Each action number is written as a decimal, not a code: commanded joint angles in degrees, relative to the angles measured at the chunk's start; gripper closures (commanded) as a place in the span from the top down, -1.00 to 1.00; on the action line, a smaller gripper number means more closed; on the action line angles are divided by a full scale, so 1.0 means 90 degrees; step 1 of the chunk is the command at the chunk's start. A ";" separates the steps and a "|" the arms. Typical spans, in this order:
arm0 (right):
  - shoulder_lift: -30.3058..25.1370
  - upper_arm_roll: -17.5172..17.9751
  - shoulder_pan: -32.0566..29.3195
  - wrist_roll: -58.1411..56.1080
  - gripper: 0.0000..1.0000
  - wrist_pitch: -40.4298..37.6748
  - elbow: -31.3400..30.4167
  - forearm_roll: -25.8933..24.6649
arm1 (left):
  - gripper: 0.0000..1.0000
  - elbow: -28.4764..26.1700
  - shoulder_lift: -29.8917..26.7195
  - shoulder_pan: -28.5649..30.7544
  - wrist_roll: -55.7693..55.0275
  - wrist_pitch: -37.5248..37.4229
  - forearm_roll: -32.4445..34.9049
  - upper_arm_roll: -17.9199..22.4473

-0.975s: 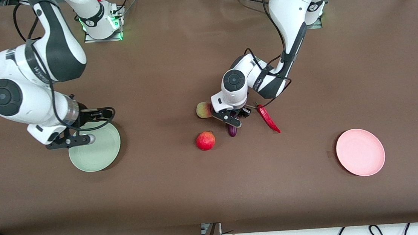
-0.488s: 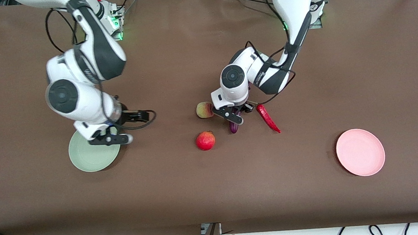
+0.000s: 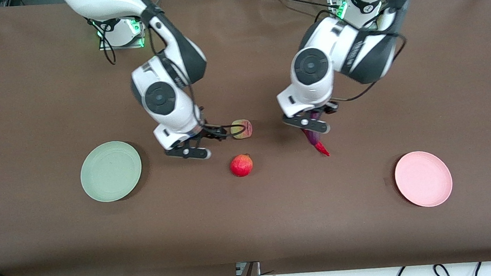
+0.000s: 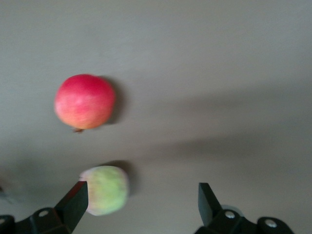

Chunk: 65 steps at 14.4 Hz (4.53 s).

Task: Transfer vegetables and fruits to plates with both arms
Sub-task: 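Carry the eggplant toward the pink plate while the right gripper reaches the peach, then lower the eggplant onto the pink plate while the right gripper grasps the peach, then release the eggplant while the right gripper carries the peach to the green plate, then grasp the red chili with the left gripper while the right gripper releases the peach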

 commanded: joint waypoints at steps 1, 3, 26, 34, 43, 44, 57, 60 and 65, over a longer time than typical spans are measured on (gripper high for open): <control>0.0289 -0.0058 0.0312 0.0559 1.00 0.0417 0.0105 0.0006 | -0.93 0.0704 0.0012 0.0487 0.0289 -0.0806 0.0063 -0.0049; 0.0425 -0.0048 0.0517 0.0745 1.00 0.0623 0.0115 0.0025 | -0.90 0.0939 0.0012 0.0829 0.0884 -0.0836 0.0053 -0.0040; 0.1228 -0.0058 0.0919 0.0942 -0.12 0.1454 0.0125 -0.0092 | -0.74 0.0852 0.2560 0.3614 0.4021 0.2667 0.1878 0.0009; 0.0007 -0.0156 -0.0543 -0.1348 -0.11 -0.1024 0.0281 -0.0033 | 1.00 0.0881 0.2561 0.3643 0.3993 0.2875 0.1811 -0.0048; 0.0220 -0.0654 -0.2468 -0.5072 -0.11 -0.1408 0.0271 -0.0072 | 1.00 0.0881 0.1643 0.3516 0.3115 0.1137 0.0642 -0.0820; 0.0298 -0.0664 -0.2625 -0.5268 -0.11 -0.1369 0.0271 -0.0092 | 1.00 0.0862 0.1623 0.3478 0.2785 0.0962 0.0445 -0.0898; 0.1012 -0.0664 -0.3485 -0.6168 -0.10 -0.0861 0.0252 -0.0111 | 1.00 -0.0572 0.2062 0.2032 -0.3338 0.3193 -0.0121 -0.1446; 0.1080 -0.0664 -0.3544 -0.6237 -0.09 -0.0842 0.0252 -0.0189 | 1.00 -0.0866 0.2141 0.2002 -0.3732 0.3558 -0.0387 -0.1446; 0.1120 -0.0664 -0.3544 -0.6227 1.00 -0.0734 0.0271 -0.0190 | -0.36 -0.1013 0.2121 0.2032 -0.3859 0.3529 -0.0387 -0.1446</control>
